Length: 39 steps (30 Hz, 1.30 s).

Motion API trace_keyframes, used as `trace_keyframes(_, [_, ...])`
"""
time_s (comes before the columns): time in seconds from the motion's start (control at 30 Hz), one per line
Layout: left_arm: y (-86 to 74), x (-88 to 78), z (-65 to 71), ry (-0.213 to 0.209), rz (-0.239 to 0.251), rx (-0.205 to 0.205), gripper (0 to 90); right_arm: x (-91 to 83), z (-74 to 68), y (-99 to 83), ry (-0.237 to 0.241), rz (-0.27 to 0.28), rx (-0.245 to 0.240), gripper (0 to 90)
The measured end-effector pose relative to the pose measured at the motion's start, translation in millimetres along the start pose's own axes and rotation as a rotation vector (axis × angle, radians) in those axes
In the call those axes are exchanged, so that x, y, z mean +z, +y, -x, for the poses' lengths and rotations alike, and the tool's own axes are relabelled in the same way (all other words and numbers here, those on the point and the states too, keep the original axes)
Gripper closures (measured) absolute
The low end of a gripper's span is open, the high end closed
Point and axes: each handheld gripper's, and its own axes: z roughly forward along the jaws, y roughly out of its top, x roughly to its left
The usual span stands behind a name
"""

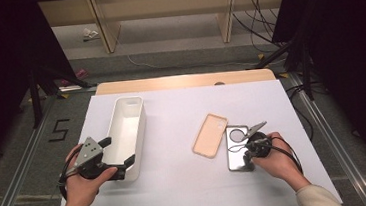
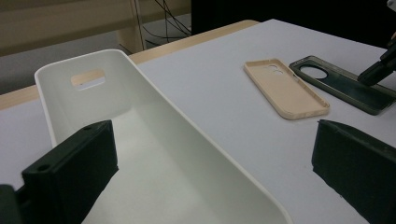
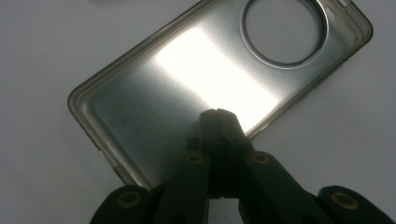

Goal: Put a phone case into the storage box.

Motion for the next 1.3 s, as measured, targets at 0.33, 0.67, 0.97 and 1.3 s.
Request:
trace_keyframes(0.33, [0.2, -0.3, 0.0, 0.0, 0.001, 0.001, 0.0, 0.2, 0.1, -0.7, 0.002, -0.012, -0.007, 90.0])
trace_keyframes(0.67, [0.0, -0.3, 0.0, -0.001, 0.001, -0.001, 0.0, -15.6, -9.7, 5.5, 0.048, 0.005, -0.259, 65.5])
trace_keyframes(0.97, [0.0, 0.3, 0.3, -0.003, 0.001, 0.001, 0.0, -17.1, -17.5, 6.3, 0.057, -0.111, -0.502, 37.2])
trace_keyframes(1.3, [-0.2, 0.3, 0.3, -0.002, 0.002, 0.001, 0.0, -11.5, -25.6, 10.8, 0.031, -0.163, -0.599, 33.0])
